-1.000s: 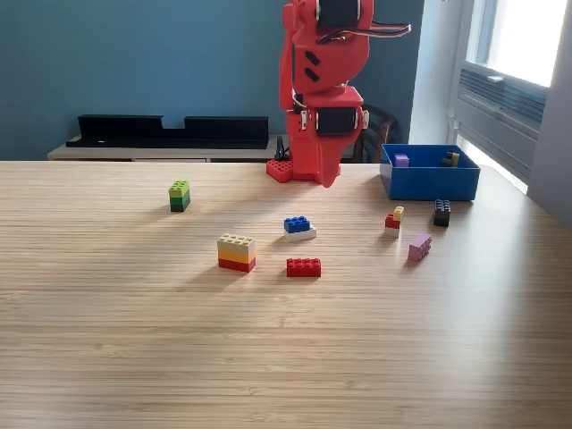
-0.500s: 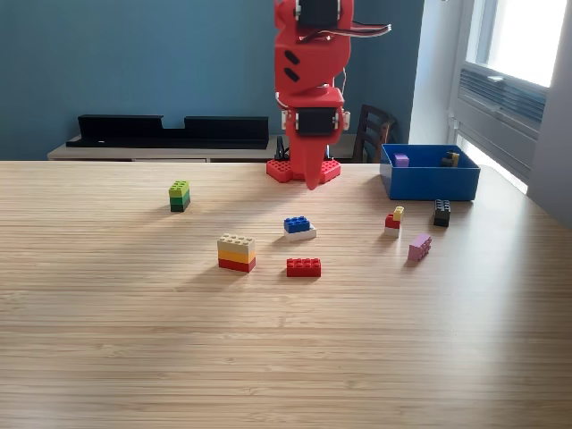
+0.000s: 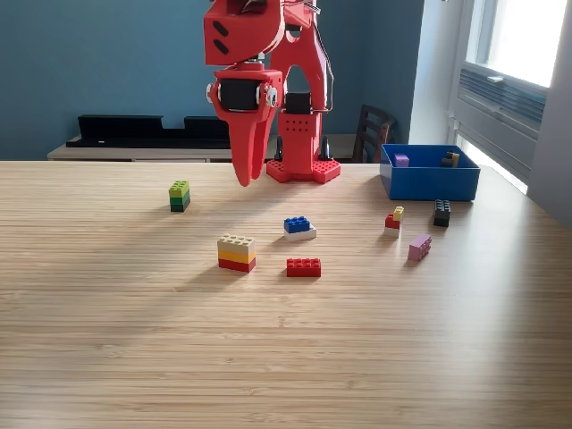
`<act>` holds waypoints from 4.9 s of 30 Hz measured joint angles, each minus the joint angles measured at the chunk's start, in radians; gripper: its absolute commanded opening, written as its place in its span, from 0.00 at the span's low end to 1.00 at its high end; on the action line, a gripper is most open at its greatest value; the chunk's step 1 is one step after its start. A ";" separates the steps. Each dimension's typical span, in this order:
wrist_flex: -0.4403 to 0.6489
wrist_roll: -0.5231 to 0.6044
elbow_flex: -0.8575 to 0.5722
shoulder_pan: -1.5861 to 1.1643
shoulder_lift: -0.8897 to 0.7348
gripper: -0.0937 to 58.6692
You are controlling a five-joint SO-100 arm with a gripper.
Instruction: Grasp a lego block and put it in the bin.
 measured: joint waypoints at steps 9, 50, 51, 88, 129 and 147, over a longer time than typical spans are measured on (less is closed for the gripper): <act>-0.057 -0.009 0.021 0.003 -0.005 0.46; 0.137 -0.054 -0.635 0.025 -0.657 0.00; 0.143 -0.049 -0.638 0.029 -0.657 0.00; 0.161 -0.081 -0.201 -0.462 0.115 0.00; 0.163 -0.298 0.190 -1.513 0.184 0.36; 0.161 -0.124 0.011 -0.658 0.184 0.00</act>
